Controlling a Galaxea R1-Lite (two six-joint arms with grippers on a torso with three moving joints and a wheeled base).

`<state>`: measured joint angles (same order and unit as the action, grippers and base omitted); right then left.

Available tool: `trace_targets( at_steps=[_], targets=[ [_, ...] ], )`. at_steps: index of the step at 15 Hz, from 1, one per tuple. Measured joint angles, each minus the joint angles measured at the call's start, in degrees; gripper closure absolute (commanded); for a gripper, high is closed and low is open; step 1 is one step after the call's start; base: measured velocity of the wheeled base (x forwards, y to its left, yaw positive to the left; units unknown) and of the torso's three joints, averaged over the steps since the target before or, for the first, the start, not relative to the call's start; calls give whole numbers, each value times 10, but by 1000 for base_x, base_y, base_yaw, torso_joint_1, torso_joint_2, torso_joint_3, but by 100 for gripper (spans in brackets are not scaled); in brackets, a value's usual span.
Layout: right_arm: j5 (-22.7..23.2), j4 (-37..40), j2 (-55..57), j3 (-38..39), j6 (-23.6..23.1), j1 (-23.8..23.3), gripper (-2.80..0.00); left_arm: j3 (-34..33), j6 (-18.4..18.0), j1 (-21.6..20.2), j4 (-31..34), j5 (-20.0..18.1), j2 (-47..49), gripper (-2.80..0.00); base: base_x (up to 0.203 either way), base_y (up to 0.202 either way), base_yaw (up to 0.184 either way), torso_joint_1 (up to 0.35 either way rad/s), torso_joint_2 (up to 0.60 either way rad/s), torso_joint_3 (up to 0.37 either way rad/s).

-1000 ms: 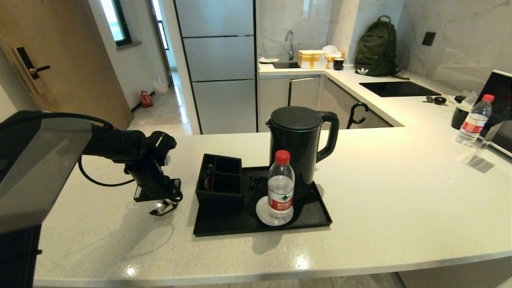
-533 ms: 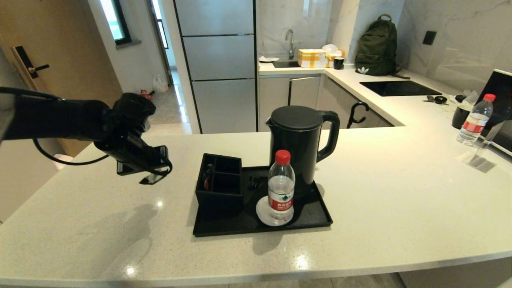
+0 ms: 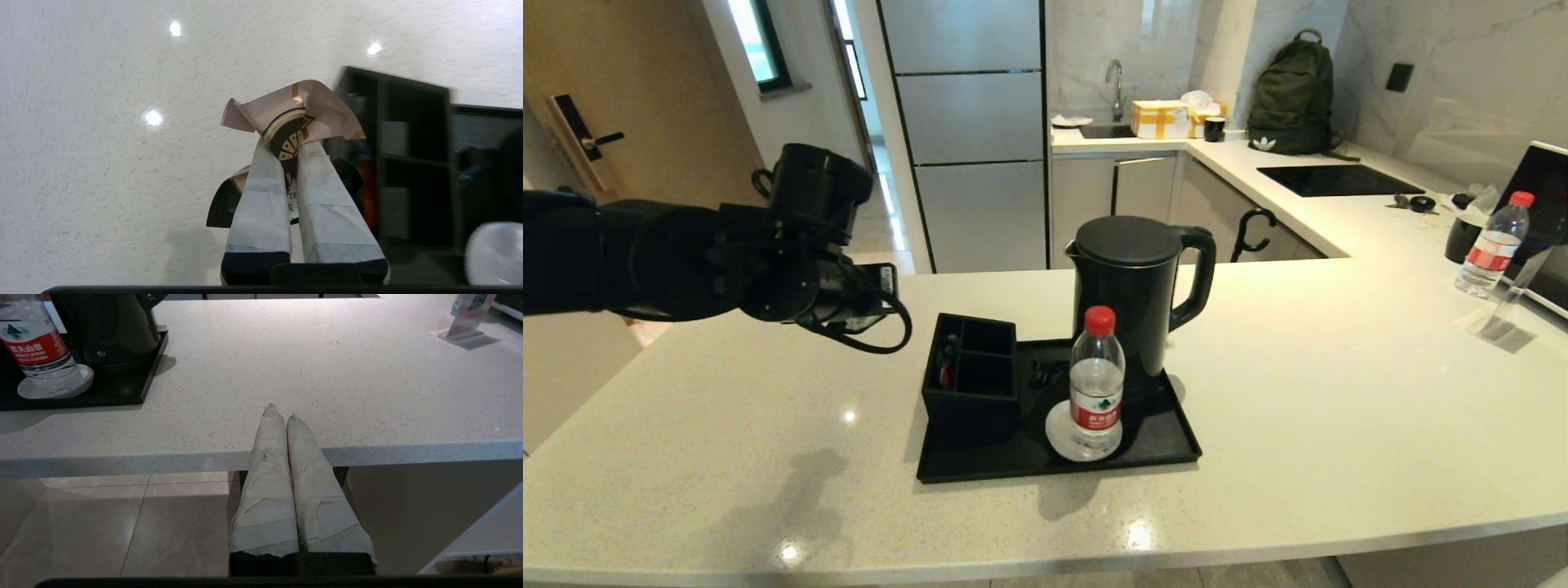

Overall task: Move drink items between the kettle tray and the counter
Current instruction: Return the tea bag to its original position

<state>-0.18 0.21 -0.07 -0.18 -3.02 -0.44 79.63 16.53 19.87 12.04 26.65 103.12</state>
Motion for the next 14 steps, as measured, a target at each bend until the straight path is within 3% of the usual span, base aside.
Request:
trace_targets(
  at_steps=[2,5,7,14],
  targets=[
    [0,0,0,0,0,0,0,-9,-11,20,-20,24,-2,0,0,0,0,0,0,0],
    [0,0,0,0,0,0,0,-20,-57,135,-103,102,36,0,0,0,0,0,0,0],
    [0,0,0,0,0,0,0,-23,-85,174,-161,145,67,0,0,0,0,0,0,0],
    [0,0,0,0,0,0,0,-18,-98,212,-208,154,139,0,0,0,0,0,0,0]
  ],
)
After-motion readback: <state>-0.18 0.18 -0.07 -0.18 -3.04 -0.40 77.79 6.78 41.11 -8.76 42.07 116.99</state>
